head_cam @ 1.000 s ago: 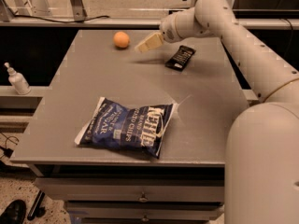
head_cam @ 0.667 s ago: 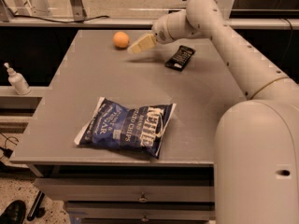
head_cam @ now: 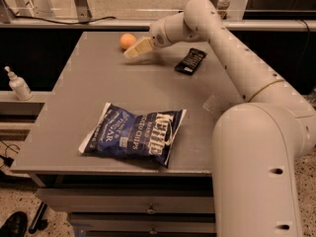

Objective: Pick orange

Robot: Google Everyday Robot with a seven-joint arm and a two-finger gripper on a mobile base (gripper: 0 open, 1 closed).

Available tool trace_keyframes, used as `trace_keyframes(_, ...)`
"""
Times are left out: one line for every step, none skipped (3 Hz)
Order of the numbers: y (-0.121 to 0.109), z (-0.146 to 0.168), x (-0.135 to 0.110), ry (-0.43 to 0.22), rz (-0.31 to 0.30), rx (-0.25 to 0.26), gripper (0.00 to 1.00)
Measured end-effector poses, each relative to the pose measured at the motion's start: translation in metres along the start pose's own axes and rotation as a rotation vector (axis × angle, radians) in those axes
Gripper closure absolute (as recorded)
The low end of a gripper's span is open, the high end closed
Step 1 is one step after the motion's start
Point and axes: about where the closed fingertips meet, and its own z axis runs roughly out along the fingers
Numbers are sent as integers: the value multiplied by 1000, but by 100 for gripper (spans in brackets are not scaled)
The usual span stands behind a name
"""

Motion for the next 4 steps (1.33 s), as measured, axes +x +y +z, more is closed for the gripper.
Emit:
trace_keyframes(1,13,-3,-5,12,-8,0)
trace_keyframes(4,24,-3,-8,33,-16,18)
trace_keyframes(4,28,-3,-10,47,-16,42)
trace_keyframes(2,22,-4,-17,58,-6,64)
